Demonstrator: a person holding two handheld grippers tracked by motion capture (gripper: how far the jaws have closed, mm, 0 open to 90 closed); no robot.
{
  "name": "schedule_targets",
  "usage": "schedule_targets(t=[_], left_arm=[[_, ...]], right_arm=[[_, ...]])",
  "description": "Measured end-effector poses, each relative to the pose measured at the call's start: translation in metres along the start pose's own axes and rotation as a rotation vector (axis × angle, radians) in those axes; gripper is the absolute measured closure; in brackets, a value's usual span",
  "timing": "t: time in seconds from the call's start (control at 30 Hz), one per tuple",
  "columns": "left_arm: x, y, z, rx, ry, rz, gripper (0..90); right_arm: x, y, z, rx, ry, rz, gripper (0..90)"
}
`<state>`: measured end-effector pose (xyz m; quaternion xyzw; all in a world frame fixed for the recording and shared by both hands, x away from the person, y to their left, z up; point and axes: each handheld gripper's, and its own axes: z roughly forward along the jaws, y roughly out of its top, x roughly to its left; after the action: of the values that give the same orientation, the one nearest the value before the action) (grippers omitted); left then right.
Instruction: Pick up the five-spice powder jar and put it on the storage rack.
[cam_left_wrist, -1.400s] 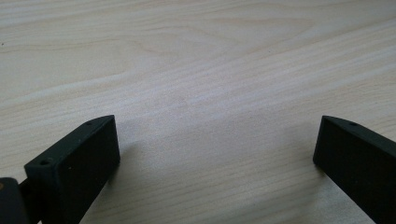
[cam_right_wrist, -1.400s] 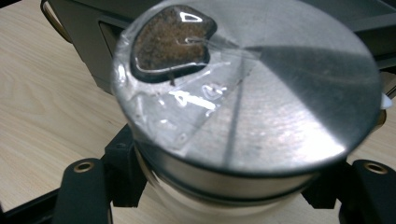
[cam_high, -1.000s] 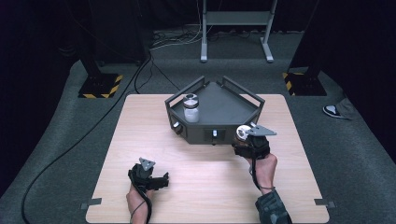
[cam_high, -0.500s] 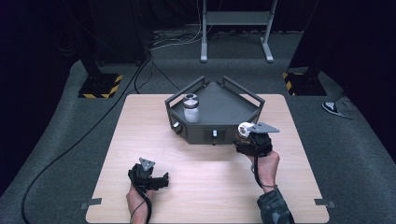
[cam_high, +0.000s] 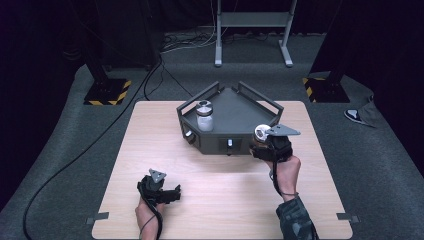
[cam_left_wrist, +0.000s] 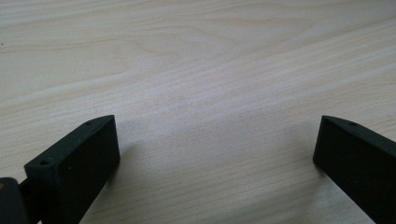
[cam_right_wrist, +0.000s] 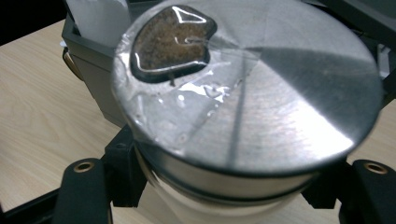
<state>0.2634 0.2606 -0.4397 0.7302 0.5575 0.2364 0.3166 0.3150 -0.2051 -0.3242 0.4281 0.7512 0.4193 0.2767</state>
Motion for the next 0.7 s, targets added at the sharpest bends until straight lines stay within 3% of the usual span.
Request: schedule_targets(t=[0.7], left_arm=[[0.0, 0.0, 0.0, 0.001, -0.001, 0.004, 0.2]], right_arm=[[-0.008, 0.02, -0.007, -0.018, -0.003, -0.017, 30.2]])
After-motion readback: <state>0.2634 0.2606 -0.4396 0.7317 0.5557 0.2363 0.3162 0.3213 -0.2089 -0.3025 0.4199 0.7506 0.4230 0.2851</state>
